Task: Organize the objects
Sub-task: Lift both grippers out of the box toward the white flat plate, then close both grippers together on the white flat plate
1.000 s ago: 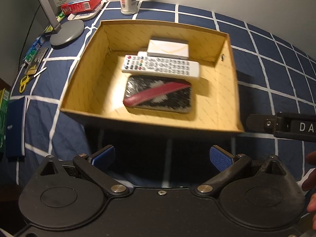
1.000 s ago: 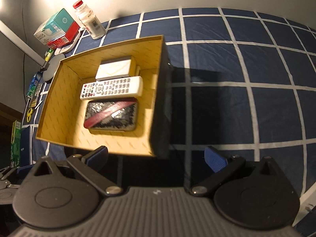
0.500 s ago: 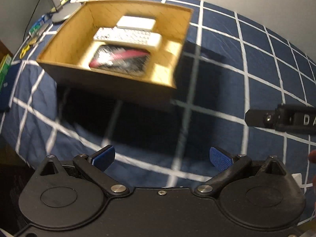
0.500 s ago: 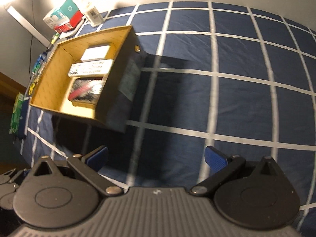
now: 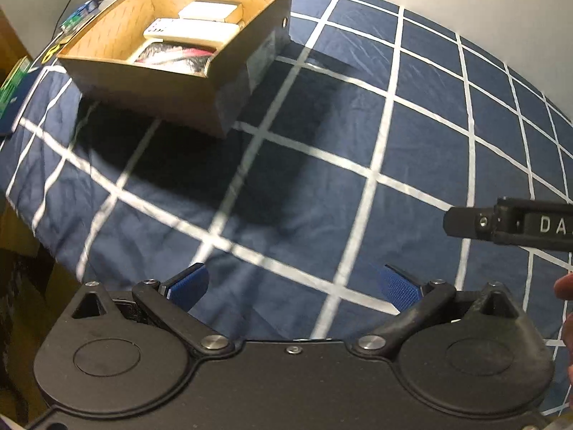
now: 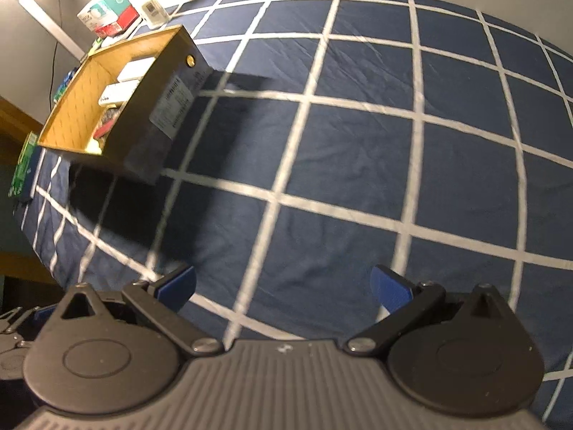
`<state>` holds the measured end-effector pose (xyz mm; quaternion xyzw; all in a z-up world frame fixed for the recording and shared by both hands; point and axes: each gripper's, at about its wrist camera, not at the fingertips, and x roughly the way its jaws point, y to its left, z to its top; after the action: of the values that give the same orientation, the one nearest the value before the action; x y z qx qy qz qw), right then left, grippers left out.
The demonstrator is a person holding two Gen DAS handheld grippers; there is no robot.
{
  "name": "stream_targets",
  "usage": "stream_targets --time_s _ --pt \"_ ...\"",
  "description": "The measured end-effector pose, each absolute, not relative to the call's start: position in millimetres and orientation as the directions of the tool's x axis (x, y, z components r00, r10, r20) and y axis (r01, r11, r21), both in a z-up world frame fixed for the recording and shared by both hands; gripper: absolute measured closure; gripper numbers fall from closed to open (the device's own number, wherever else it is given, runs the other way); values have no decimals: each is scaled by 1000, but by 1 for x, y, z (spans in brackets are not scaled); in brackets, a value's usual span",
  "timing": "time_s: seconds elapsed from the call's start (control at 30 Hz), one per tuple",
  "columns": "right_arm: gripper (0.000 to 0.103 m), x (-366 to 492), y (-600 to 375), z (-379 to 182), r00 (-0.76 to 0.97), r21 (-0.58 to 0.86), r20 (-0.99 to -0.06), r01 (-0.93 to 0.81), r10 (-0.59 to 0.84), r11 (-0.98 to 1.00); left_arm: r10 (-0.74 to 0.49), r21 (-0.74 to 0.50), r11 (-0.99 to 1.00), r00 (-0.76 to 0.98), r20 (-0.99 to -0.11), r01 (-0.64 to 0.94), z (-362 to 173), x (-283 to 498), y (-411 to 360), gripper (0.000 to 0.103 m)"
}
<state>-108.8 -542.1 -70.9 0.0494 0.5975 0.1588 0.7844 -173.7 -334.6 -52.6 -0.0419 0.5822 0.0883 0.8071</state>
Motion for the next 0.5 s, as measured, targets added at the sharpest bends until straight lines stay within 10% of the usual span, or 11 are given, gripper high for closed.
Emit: stream_targets --time_s 0.5 --pt "0 -153 -624 -117 137 203 -962 -220 236 954 61 11 976 229 -972 -216 -104 -226 -412 0"
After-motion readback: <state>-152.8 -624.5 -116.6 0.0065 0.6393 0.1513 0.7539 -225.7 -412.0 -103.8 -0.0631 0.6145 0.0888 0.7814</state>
